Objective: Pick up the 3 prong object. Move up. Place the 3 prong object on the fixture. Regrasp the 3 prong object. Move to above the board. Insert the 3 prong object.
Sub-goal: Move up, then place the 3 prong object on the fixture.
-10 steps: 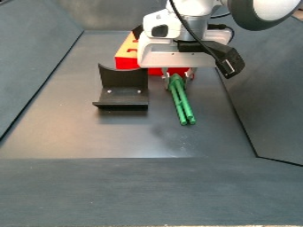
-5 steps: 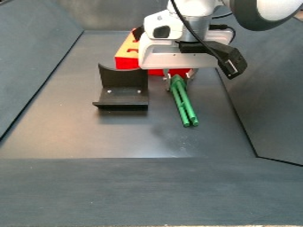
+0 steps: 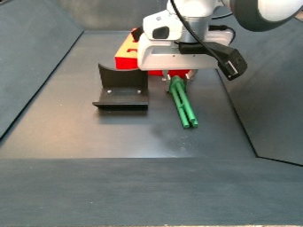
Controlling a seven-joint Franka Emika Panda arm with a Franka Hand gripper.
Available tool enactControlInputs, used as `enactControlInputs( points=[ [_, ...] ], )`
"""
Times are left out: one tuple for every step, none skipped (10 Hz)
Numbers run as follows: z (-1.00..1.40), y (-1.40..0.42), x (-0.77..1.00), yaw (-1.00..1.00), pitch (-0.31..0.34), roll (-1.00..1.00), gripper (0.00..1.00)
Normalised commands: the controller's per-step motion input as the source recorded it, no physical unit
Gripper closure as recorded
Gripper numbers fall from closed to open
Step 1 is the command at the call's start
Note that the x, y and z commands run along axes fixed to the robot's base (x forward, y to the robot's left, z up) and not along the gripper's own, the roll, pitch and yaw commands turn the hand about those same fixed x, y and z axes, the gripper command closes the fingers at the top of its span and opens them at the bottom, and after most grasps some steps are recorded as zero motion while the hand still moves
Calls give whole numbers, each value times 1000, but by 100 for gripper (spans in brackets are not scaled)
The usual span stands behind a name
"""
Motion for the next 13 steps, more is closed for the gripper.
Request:
enactControlInputs(
  points=[
    [814,-42,-39,-11,18,-5,100],
    [734,-42,-58,-5,25,-13,100],
    [578,-21,-42,5,24,-26,100],
    [487,-14,-34,8,27,-35,100],
    [293,-11,-24,13,35,-56,100],
    [1000,0,0,0,0,0,100],
    [1000,2,4,1,-1,-18,100],
    [1000,0,-3,3,12,-24,100],
    [1000,-3,-8,10,21,-43,100],
    [1000,-5,-12,16,24,-59,100],
    [1000,-7,-18,20,28,-81,100],
    [1000,-9,-20,22,28,-91,100],
    [1000,-10,-25,17,31,-109,100]
  ],
)
